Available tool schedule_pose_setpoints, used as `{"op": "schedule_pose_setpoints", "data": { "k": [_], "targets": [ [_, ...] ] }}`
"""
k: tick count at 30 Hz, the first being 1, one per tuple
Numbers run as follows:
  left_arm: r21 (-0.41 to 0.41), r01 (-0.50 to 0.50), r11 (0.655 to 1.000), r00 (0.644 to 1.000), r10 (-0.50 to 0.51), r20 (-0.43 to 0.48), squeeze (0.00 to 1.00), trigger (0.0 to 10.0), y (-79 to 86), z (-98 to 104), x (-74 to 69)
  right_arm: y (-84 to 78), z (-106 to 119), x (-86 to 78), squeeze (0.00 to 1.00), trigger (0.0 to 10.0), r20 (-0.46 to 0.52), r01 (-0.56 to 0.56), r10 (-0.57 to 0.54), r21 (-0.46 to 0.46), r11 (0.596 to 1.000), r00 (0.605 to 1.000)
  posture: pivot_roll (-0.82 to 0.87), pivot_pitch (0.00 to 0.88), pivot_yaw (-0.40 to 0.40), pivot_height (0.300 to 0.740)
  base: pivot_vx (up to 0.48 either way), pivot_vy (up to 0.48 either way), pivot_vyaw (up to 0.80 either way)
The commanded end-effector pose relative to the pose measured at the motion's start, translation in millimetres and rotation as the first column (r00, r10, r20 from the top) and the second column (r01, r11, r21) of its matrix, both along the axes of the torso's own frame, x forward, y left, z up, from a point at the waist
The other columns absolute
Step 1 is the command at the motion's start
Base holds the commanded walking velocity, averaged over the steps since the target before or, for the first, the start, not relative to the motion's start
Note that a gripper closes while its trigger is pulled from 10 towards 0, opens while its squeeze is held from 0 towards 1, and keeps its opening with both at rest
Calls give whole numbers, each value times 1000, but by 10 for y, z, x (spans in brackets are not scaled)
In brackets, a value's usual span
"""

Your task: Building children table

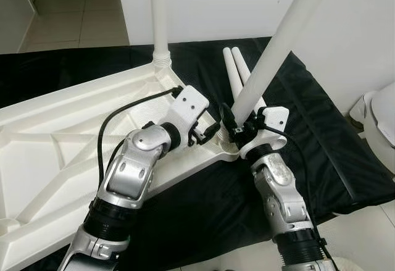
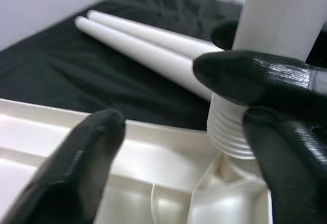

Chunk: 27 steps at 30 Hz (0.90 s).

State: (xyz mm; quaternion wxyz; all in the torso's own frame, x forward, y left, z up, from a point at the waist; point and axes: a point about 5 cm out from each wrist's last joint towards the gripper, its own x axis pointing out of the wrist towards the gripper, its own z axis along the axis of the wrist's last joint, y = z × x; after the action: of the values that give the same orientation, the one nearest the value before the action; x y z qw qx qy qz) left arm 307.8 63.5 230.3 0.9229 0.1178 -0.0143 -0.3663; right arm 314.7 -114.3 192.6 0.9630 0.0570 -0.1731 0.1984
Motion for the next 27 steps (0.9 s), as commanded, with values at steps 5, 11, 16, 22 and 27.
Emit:
{"op": "schedule_pose_setpoints", "data": {
  "k": [5,11,16,22,27],
  "targets": [
    [-92,44,995,999,-42,24,1000,10000,19,189,-30,-112,24,64,0,10000,-18,-32,32,-15,999,999,12,82,-31,740,0,0,0],
    [-123,25,992,999,-22,28,0,10000,91,275,25,-219,16,118,0,10000,-46,-72,68,-78,994,997,11,68,-31,740,0,0,0],
    [-194,41,980,999,-36,30,0,10000,87,400,24,-278,-22,146,0,10000,-82,-113,100,-164,980,992,12,59,-28,740,0,0,0],
    [-253,104,962,994,-96,44,0,10000,36,543,-21,-273,-64,139,0,10000,-109,-160,135,-258,953,985,13,55,-26,740,0,0,0],
    [-268,189,945,982,-180,55,0,10000,-24,645,-84,-282,-90,164,0,10000,-127,-164,130,-307,938,983,12,50,-23,740,0,0,0]
  ]
}}
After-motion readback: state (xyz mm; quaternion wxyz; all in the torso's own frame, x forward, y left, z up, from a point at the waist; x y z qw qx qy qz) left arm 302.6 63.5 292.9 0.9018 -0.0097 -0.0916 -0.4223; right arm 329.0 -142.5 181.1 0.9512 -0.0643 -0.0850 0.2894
